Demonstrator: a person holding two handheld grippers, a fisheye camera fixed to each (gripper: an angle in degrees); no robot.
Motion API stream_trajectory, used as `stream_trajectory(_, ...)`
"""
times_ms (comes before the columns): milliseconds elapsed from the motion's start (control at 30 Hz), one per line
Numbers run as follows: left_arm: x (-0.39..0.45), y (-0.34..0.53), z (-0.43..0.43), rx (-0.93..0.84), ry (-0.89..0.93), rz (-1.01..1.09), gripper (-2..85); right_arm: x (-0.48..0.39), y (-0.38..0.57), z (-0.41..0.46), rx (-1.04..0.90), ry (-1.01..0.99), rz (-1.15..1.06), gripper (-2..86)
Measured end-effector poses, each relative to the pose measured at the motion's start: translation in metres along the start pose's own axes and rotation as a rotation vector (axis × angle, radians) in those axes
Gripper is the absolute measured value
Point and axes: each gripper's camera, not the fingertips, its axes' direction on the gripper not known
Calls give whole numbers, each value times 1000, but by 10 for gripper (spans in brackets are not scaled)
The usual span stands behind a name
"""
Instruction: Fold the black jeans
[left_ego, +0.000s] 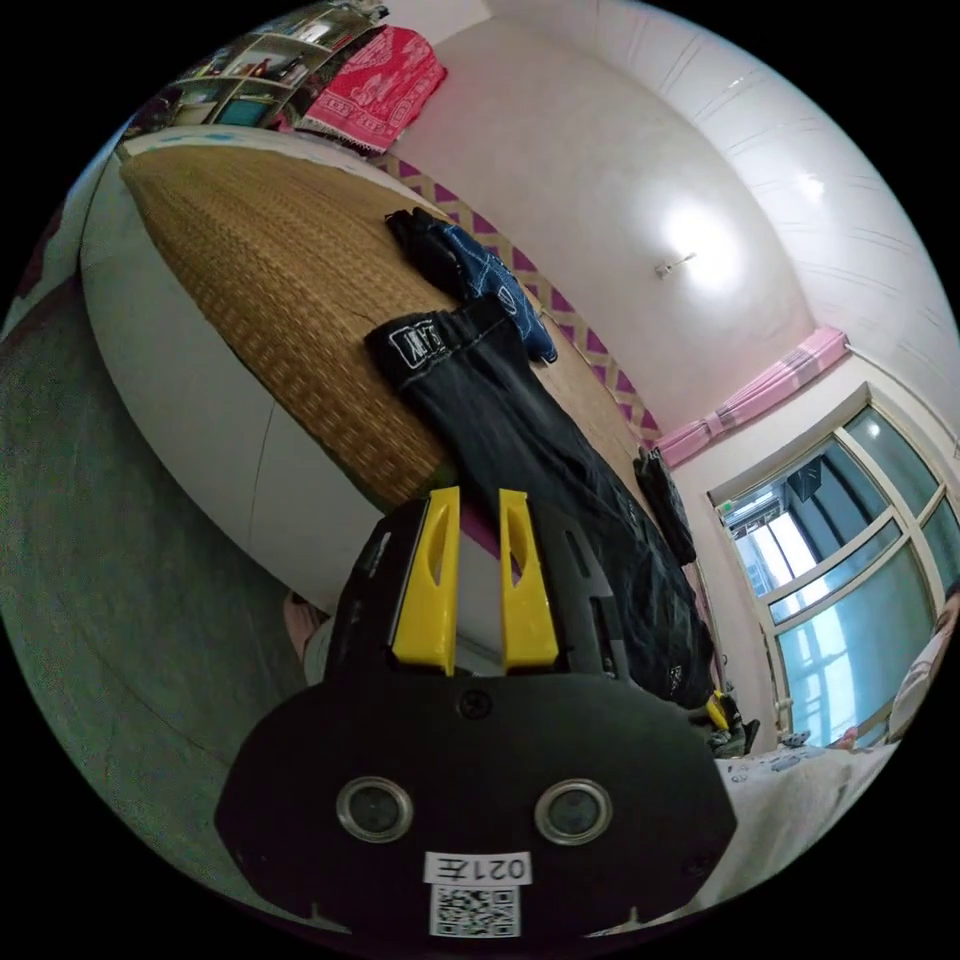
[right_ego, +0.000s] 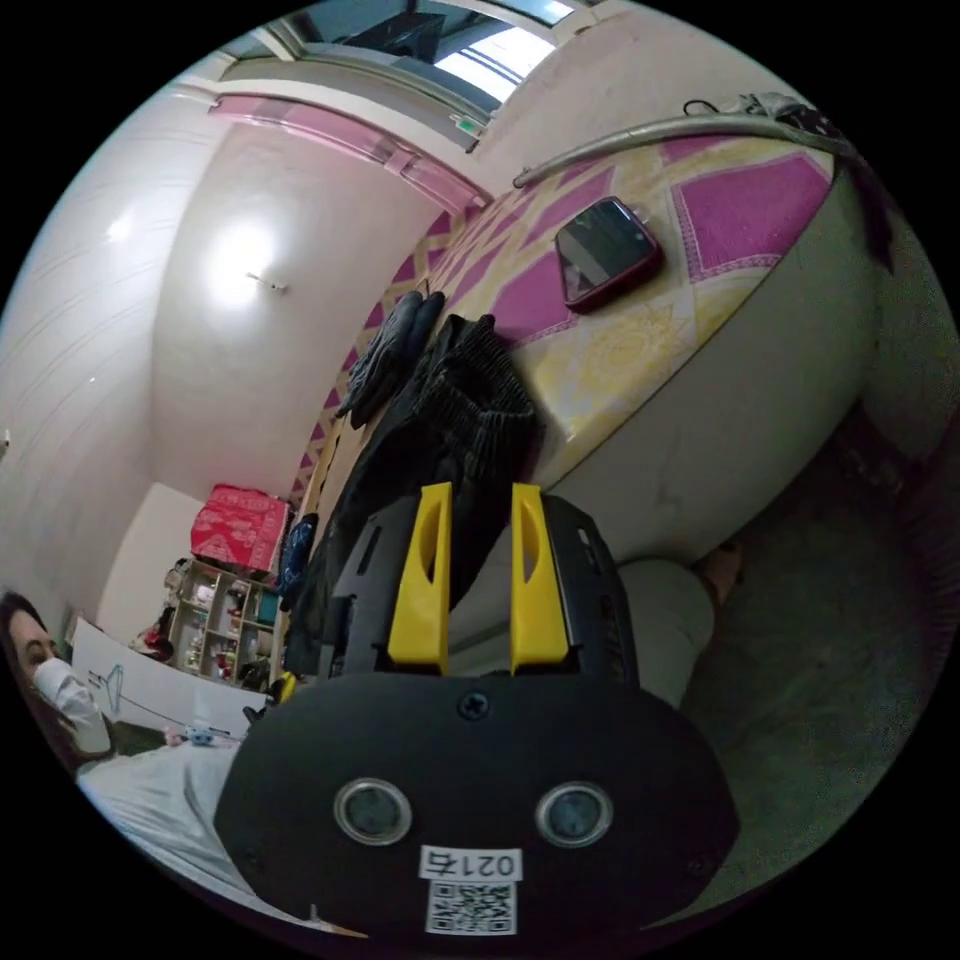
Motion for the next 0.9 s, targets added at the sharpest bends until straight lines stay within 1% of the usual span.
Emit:
stream_trajectory(67, -4, 0, -2, 4, 15, -24, 65, 2, -5, 0, -35, -38, 16, 92)
stream_trajectory(200, -14, -1, 0, 2, 30, -77, 71, 3, -13, -1, -47, -22, 20, 87)
stream_trajectory(333, -20, -6, 6, -2, 52, -113, 65, 4, -22, 16, -97, -174, 53, 95)
stream_trajectory(433, -22, -10, 8, -2, 76, -110, 57, 9, -27, 15, -81, -205, 79, 93)
stream_trajectory(500, -21, -16, 9, 2, 166, -95, 52, 14, -28, 15, -68, -231, 108, 90)
stream_trajectory(533, -20, -19, 10, 4, 178, -89, 54, 17, -28, 15, -64, -244, 121, 88)
stream_trajectory(600, -14, -30, 16, -12, 130, -78, 59, 18, -30, 16, -64, -250, 129, 87)
stream_trajectory(667, -13, -38, 26, -34, 157, -82, 58, 17, -31, 17, -64, -243, 124, 86)
stream_trajectory(733, -11, -44, 35, -47, 172, -94, 43, 13, -32, 20, -66, -227, 114, 84)
stream_trajectory(800, -4, -50, 41, -61, 175, -79, 3, 10, -33, 22, -79, -223, 112, 78)
stream_trajectory(867, 0, -55, 44, -74, 164, -61, -5, 9, -33, 25, -107, -222, 114, 59)
stream_trajectory(900, 3, -58, 47, -88, 160, -61, -7, 7, -34, 27, -130, -226, 111, 35)
